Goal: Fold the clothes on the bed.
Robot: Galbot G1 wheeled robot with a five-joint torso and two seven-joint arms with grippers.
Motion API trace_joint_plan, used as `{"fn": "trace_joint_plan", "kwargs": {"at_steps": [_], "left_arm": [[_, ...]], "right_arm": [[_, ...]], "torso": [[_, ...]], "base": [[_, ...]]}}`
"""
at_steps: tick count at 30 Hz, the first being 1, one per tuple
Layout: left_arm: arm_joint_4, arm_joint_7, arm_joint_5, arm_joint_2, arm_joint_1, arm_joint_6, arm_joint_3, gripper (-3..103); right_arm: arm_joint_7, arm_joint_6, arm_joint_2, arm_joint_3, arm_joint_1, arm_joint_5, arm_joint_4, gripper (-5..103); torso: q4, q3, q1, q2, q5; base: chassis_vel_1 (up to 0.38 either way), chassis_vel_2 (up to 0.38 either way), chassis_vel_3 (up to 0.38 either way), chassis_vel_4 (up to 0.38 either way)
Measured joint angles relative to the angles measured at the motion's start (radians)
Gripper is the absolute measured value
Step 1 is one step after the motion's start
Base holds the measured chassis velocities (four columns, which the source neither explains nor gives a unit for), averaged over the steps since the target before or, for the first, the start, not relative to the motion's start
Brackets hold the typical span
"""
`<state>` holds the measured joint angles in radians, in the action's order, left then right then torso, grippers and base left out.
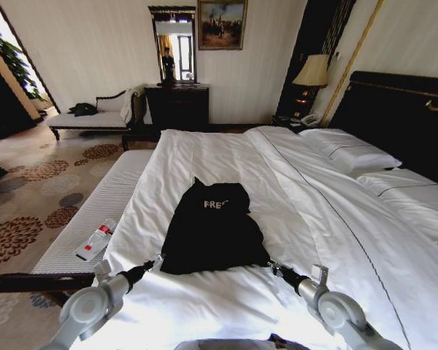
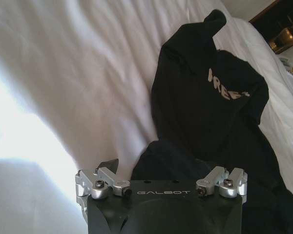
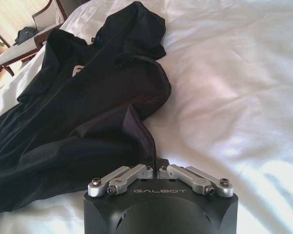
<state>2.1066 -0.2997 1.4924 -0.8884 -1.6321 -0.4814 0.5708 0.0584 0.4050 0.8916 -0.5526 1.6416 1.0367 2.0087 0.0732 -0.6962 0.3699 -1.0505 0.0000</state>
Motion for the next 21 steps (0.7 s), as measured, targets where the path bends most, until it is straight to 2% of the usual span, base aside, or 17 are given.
{"fn": "trace_joint_plan", "kwargs": {"at_steps": [7, 8, 10, 14, 16, 17, 18, 19, 21], "left_arm": [[-0.009, -0.002, 0.003, 0.014, 0.01, -0.006, -0.025, 90], [-0.011, -0.003, 0.001, 0.015, 0.01, -0.006, -0.03, 86], [-0.011, -0.003, 0.001, 0.015, 0.01, -0.006, -0.031, 86], [-0.014, -0.002, -0.007, 0.012, 0.007, -0.006, -0.041, 64], [-0.015, -0.002, -0.008, 0.011, 0.007, -0.006, -0.042, 64], [-0.019, -0.002, -0.009, 0.011, 0.01, -0.006, -0.046, 54], [-0.021, -0.001, -0.009, 0.012, 0.012, -0.006, -0.048, 47], [-0.021, -0.001, -0.009, 0.012, 0.012, -0.006, -0.048, 47], [-0.027, 0.0, -0.009, 0.015, 0.018, -0.006, -0.05, 36]], "right_arm": [[0.005, 0.001, -0.005, -0.002, -0.011, 0.009, -0.003, 1], [0.007, 0.002, -0.005, -0.002, -0.011, 0.01, -0.001, 1], [0.007, 0.002, -0.005, -0.002, -0.012, 0.01, 0.0, 1], [0.01, 0.003, -0.007, -0.002, -0.012, 0.015, 0.004, 1], [0.01, 0.003, -0.007, -0.003, -0.012, 0.016, 0.004, 1], [0.011, 0.004, -0.009, -0.005, -0.013, 0.021, 0.006, 1], [0.012, 0.004, -0.01, -0.006, -0.013, 0.023, 0.007, 1], [0.012, 0.004, -0.01, -0.006, -0.013, 0.023, 0.007, 1], [0.013, 0.005, -0.01, -0.009, -0.011, 0.025, 0.012, 1]], "torso": [[0.0, 0.0, 0.0, 0.0, 0.0], [0.0, 0.0, 0.0, 0.0, 0.0001], [0.0, 0.0, 0.0, 0.0, 0.0], [0.0, 0.0, 0.0, 0.0, 0.0], [0.0, 0.0, 0.0, 0.0, 0.0], [0.0, 0.0, 0.0, 0.0, 0.0], [0.0, 0.0, 0.0, 0.0, 0.0], [0.0, 0.0, 0.0, 0.0, 0.0], [0.0, 0.0, 0.0, 0.0, 0.0]], "base": [[0.0, 0.0, 0.0, 0.0], [0.0, 0.0, 0.0, 0.0], [0.0, 0.0, 0.0, 0.0], [0.0, 0.0, 0.0, 0.0], [0.0, 0.0, 0.0, 0.0], [0.0, 0.0, 0.0, 0.0], [0.0, 0.0, 0.0, 0.0], [0.0, 0.0, 0.0, 0.0], [0.0, 0.0, 0.0, 0.0]]}}
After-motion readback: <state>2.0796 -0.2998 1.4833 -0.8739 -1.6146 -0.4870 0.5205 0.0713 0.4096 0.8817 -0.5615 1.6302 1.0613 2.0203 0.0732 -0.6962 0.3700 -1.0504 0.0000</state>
